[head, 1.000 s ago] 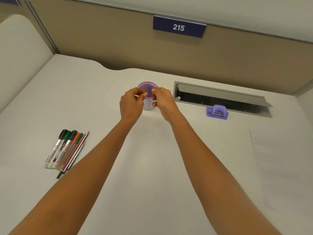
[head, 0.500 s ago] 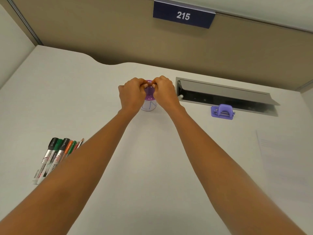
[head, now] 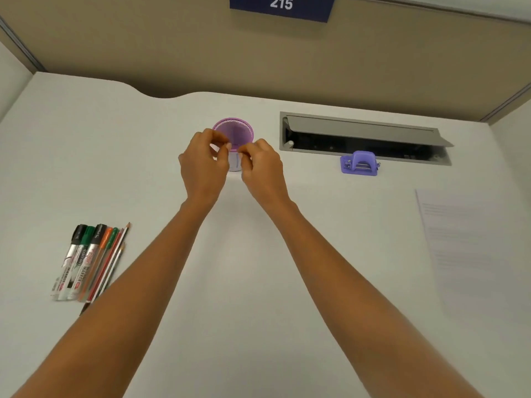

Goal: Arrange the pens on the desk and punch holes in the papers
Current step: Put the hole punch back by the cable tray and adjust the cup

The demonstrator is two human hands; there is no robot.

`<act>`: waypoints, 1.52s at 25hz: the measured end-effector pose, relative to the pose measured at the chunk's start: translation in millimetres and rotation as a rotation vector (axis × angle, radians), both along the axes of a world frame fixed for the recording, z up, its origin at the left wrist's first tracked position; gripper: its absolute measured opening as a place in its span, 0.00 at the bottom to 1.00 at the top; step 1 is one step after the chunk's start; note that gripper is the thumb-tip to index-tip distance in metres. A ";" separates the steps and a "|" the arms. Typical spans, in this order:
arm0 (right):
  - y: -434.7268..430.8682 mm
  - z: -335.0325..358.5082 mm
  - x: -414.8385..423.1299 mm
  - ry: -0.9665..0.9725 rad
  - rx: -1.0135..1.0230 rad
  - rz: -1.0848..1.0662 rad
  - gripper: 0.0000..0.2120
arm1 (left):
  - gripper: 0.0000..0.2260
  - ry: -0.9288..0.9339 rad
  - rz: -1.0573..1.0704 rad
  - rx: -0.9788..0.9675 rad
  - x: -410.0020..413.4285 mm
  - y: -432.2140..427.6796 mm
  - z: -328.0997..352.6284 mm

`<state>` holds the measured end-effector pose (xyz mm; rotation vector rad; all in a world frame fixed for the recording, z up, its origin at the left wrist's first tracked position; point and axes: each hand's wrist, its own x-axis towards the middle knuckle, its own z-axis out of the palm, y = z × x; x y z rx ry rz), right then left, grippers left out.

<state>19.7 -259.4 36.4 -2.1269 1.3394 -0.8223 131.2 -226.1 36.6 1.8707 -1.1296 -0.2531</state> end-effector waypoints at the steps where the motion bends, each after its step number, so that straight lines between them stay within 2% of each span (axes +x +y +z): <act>1: 20.2 -8.9 -16.0 -0.035 0.002 -0.009 0.11 | 0.05 0.029 0.001 -0.014 -12.3 15.6 -6.8; 6: 94.5 -53.1 -120.6 -0.029 0.104 -0.133 0.08 | 0.03 0.113 -0.131 0.150 -91.0 84.6 -48.3; 9: 125.2 -67.1 -189.3 0.014 0.126 -0.256 0.06 | 0.04 0.006 -0.261 0.245 -133.4 105.9 -67.6; 14: 171.2 -77.0 -280.2 0.063 0.134 -0.419 0.06 | 0.06 -0.171 -0.391 0.282 -189.6 121.4 -79.0; 19: 204.3 -84.3 -332.2 0.079 0.108 -0.501 0.06 | 0.06 -0.232 -0.465 0.298 -235.8 129.4 -81.6; 25: 184.3 -84.3 -367.4 0.030 0.159 -0.696 0.08 | 0.06 -0.282 -0.469 0.313 -264.3 132.1 -82.9; 32: 168.3 -83.6 -377.9 0.085 0.197 -0.616 0.08 | 0.06 -0.280 -0.431 0.328 -266.7 131.0 -82.6; 38: 154.5 -68.5 -380.5 0.467 0.174 -0.394 0.06 | 0.06 -0.280 -0.414 0.334 -265.4 132.4 -83.1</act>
